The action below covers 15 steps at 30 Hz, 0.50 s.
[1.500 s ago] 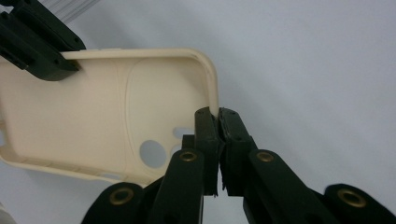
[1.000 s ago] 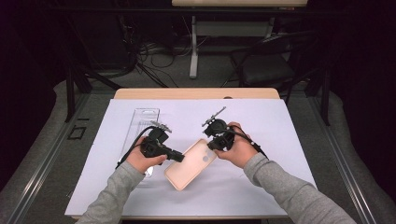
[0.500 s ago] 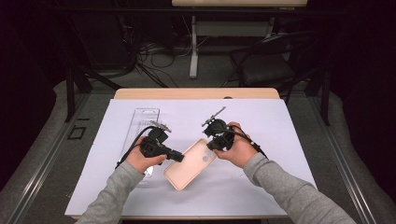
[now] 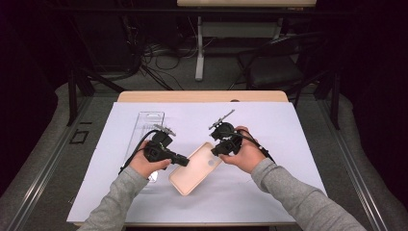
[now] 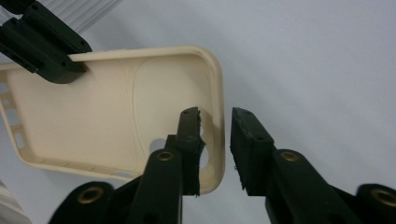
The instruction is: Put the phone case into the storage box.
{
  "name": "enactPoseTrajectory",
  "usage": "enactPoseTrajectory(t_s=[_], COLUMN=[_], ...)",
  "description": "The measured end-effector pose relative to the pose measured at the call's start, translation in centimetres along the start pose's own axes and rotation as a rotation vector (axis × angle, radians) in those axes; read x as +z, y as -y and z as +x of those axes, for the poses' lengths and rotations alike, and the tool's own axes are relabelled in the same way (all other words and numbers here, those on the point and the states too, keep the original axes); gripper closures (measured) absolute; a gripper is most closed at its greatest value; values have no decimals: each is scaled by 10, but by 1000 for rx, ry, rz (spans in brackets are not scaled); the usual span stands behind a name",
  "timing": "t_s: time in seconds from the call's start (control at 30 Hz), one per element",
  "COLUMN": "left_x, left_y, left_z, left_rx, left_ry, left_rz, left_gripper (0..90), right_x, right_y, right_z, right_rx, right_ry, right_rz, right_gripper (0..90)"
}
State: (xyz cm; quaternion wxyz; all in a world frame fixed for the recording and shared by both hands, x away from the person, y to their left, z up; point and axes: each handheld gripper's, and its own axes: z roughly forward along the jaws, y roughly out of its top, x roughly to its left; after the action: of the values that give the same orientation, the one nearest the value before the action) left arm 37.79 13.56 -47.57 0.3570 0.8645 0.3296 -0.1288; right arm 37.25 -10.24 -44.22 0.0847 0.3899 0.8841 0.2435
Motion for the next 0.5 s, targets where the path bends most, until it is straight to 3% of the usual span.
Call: enactPoseTrajectory(t_s=[0.17,0.33,0.5], left_x=[-1,-3,-8], left_y=[0,1,3], left_z=[1,2,3], left_rx=[-1,-10,-15], left_ry=[-7,-19,-45], left_rz=[-8,-34,-100], left_gripper=[824,824,823], right_x=[-1,-8,-14], right_y=[1,3,7], right_z=[-2,-7,-14], right_rx=[23,56,67], right_ry=[-5,-19,-20], right_rz=[-25,-83,-127], right_gripper=[651,593,551])
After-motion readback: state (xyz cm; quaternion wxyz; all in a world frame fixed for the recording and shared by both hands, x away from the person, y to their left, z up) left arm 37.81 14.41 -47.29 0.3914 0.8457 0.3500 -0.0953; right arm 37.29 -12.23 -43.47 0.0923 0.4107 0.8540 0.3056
